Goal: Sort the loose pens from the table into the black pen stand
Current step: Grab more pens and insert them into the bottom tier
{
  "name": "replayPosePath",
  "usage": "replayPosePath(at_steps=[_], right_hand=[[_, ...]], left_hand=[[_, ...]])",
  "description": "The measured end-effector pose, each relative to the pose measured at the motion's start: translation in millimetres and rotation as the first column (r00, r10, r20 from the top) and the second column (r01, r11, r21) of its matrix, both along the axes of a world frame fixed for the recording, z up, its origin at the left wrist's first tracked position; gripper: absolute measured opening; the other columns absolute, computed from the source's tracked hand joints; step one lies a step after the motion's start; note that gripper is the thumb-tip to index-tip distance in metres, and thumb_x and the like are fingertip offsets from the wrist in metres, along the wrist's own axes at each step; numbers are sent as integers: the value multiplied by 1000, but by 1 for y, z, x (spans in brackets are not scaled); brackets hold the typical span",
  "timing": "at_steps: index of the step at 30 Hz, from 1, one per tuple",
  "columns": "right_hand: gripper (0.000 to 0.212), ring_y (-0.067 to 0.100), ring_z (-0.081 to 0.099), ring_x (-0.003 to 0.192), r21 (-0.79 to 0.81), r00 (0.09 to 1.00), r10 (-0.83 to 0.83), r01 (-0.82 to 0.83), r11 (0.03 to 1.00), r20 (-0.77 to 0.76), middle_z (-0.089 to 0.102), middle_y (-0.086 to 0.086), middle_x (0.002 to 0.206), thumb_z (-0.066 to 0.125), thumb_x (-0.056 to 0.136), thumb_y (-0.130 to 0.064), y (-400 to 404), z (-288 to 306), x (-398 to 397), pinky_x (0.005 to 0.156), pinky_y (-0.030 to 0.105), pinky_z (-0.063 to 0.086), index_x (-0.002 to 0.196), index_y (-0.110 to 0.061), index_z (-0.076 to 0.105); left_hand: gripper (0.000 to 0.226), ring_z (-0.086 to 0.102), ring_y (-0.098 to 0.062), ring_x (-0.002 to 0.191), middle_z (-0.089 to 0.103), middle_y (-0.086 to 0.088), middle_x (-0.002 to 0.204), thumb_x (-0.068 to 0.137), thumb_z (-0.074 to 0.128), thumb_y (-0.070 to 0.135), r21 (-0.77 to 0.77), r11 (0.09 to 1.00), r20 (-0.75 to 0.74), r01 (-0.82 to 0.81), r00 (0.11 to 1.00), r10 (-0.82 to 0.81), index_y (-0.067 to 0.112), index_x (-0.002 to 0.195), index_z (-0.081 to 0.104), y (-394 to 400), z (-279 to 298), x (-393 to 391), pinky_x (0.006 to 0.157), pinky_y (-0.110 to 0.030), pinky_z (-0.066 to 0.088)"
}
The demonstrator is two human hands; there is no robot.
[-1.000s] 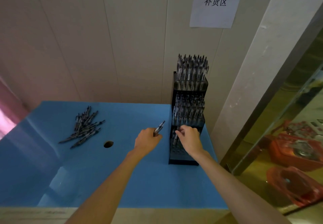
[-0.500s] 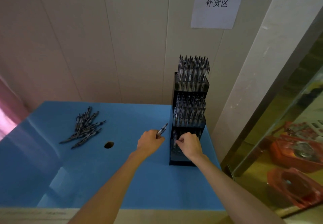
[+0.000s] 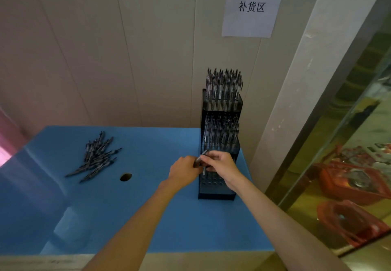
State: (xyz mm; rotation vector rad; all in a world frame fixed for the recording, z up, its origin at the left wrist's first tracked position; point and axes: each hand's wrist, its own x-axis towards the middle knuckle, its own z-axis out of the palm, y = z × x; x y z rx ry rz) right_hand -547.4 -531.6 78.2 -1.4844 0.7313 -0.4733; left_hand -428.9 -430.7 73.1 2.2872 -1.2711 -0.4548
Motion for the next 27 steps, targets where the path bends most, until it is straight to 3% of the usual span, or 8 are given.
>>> replayPosePath(at_steps=[5, 9, 11, 14, 17, 21, 24, 27], right_hand=[[12, 25, 75, 85, 63, 987, -138, 134, 989, 76, 77, 12, 92, 65, 95, -9, -9, 6, -7, 76, 30, 61, 101, 0, 69], [10, 25, 75, 77, -85, 974, -216, 222, 971, 68, 76, 12, 86, 66, 95, -11, -22, 10, -14, 72, 33, 62, 97, -2, 70], [9, 20, 74, 72, -239, 969, -243, 247, 939, 43, 75, 9, 82, 67, 95, -12, -28, 9, -18, 70, 33, 62, 92, -4, 70], [11, 9, 70, 66, -516, 966, -256, 200, 833, -39, 72, -1, 71, 69, 93, -16, -33, 2, -20, 68, 27, 59, 85, -8, 70], [15, 2, 64, 63, -649, 958, -265, 132, 750, -112, 68, -6, 66, 70, 92, -17, -31, -7, -19, 66, 22, 56, 81, -7, 68], [26, 20, 66, 65, -699, 954, -253, 71, 712, -161, 68, 10, 67, 69, 93, -20, -28, -19, -18, 66, 34, 57, 75, -2, 63], [34, 16, 61, 59, -709, 951, -252, 51, 703, -181, 61, 4, 58, 70, 93, -18, -28, -25, -16, 58, 33, 51, 64, -13, 53], [24, 21, 68, 73, -697, 950, -234, 26, 717, -205, 70, 11, 73, 71, 93, -19, -27, -31, -13, 69, 36, 58, 77, -3, 65]], left_hand=[[23, 54, -25, 68, 52, 1, 68, 90, 58, 33, 104, 995, 174, 13, 984, -31, 21, 73, 48, 8, 0, 8, 59, -30, 41], [17, 59, -26, 75, 62, -4, 80, 89, 60, 32, 127, 991, 218, -41, 976, 12, 18, 82, 54, 16, -5, 18, 60, -30, 42], [14, 61, -26, 79, 64, -4, 84, 90, 59, 31, 107, 993, 221, -58, 975, 33, 17, 86, 57, 19, -9, 21, 61, -29, 41], [21, 64, -23, 94, 67, -1, 104, 95, 55, 36, 31, 999, 227, -43, 973, 35, 21, 108, 65, 21, -13, 26, 68, -30, 45], [32, 63, -21, 101, 66, 1, 117, 98, 52, 39, -41, 999, 247, -15, 969, 25, 23, 124, 62, 21, -15, 26, 76, -31, 47], [31, 64, -19, 100, 68, 1, 116, 99, 51, 38, -86, 996, 246, 12, 969, 10, 23, 124, 63, 19, -15, 22, 79, -32, 50], [30, 63, -18, 105, 68, 3, 119, 99, 51, 37, -110, 994, 217, 27, 976, -3, 23, 123, 64, 19, -14, 21, 84, -33, 52], [29, 62, -17, 107, 67, 4, 121, 99, 52, 35, -120, 992, 220, 39, 976, -11, 23, 123, 64, 18, -13, 20, 89, -35, 51]])
